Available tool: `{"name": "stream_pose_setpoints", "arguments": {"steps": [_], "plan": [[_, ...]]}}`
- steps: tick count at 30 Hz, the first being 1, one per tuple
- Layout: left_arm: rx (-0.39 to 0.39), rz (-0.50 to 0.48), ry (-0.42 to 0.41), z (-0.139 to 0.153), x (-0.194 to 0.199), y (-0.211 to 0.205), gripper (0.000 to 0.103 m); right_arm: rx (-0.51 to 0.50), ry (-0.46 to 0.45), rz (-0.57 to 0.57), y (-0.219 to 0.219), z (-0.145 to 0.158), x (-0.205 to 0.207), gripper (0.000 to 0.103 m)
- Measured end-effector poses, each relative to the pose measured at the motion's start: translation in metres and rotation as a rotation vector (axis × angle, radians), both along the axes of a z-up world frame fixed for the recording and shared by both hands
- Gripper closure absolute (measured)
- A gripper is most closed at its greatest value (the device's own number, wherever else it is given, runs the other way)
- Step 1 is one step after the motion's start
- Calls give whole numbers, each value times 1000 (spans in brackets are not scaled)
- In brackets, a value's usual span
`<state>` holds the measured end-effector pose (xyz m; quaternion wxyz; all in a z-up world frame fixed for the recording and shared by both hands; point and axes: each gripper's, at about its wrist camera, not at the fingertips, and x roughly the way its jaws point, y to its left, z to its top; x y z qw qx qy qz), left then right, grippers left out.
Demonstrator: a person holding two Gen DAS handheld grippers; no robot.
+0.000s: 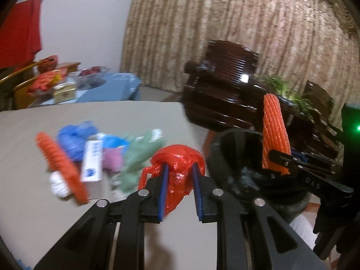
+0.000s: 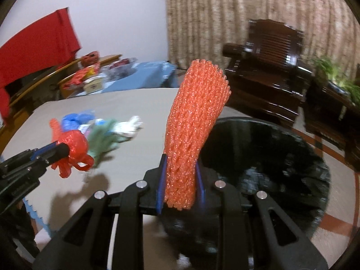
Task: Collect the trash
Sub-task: 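Grasp the red plastic bag with the left tool while the right grasps an orange foam net, then drop the red bag and orange net into the black trash bin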
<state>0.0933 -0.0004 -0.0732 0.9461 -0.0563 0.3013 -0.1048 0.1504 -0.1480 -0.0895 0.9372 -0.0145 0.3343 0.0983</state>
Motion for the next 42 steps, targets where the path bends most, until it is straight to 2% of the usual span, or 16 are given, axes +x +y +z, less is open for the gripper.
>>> {"name": "stream_pose_setpoints", "arguments": {"steps": [7,15,16,18,21,22,24,26,34,42], "plan": [[-9,-128,-16,5,26,-66,83,-19,11,-129,-63,-10,1,81],[-29,-252,-16,6,52,-134,82,-31,43,-227,-109,-29,0,76],[-38,-265,-11,5,55,-141,80,-37,44,-234,-111,-29,-1,74],[-42,-278,-5,3,60,-151,73,-50,38,-253,-118,-31,-3,58],[-49,-283,9,1,62,-154,54,-57,28,-280,-124,-32,-6,39],[-52,-279,12,1,61,-151,51,-59,25,-288,-126,-32,-8,36],[-49,-267,16,0,60,-145,47,-63,17,-303,-129,-32,-11,20],[-42,-247,13,2,59,-138,41,-60,6,-311,-129,-32,-15,10],[10,-113,-20,8,38,-80,10,-5,-6,-260,-101,-21,-16,7],[64,58,-42,9,7,-1,6,7,-37,-130,-34,-9,-7,6]]}}
